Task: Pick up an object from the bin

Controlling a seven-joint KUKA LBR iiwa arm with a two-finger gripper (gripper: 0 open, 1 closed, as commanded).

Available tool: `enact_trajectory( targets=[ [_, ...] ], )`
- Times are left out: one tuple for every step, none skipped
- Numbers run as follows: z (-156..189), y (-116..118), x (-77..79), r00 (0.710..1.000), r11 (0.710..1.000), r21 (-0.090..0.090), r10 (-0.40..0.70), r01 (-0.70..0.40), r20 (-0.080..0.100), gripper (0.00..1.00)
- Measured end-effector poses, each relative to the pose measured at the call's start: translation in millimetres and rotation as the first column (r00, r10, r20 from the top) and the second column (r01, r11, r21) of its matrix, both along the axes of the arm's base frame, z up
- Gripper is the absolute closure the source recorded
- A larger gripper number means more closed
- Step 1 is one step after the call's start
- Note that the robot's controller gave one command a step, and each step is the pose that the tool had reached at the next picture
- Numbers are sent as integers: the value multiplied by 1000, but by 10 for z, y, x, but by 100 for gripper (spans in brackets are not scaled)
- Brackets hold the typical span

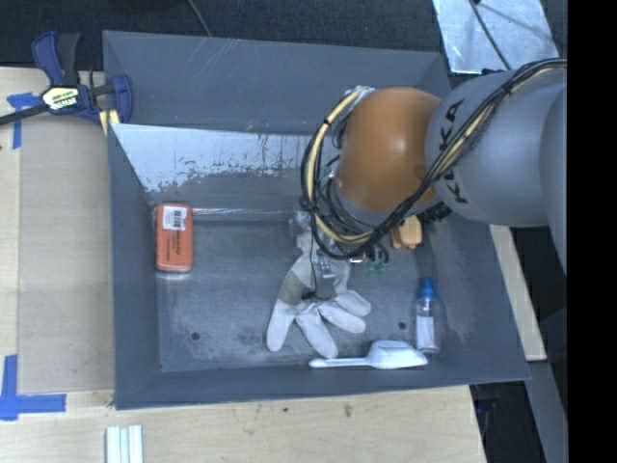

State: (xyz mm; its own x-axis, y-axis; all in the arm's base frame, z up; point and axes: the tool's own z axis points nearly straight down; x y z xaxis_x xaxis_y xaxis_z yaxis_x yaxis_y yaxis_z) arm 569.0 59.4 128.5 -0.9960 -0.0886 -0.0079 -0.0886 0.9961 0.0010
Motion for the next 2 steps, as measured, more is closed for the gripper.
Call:
enact_trajectory(
  targets=[
    [-275, -583, -264, 1000, 1000, -2, 20, -20, -5, 0],
    [-368, -907, -268, 1000, 1000, -5, 26, -26, -9, 0]
  ],
)
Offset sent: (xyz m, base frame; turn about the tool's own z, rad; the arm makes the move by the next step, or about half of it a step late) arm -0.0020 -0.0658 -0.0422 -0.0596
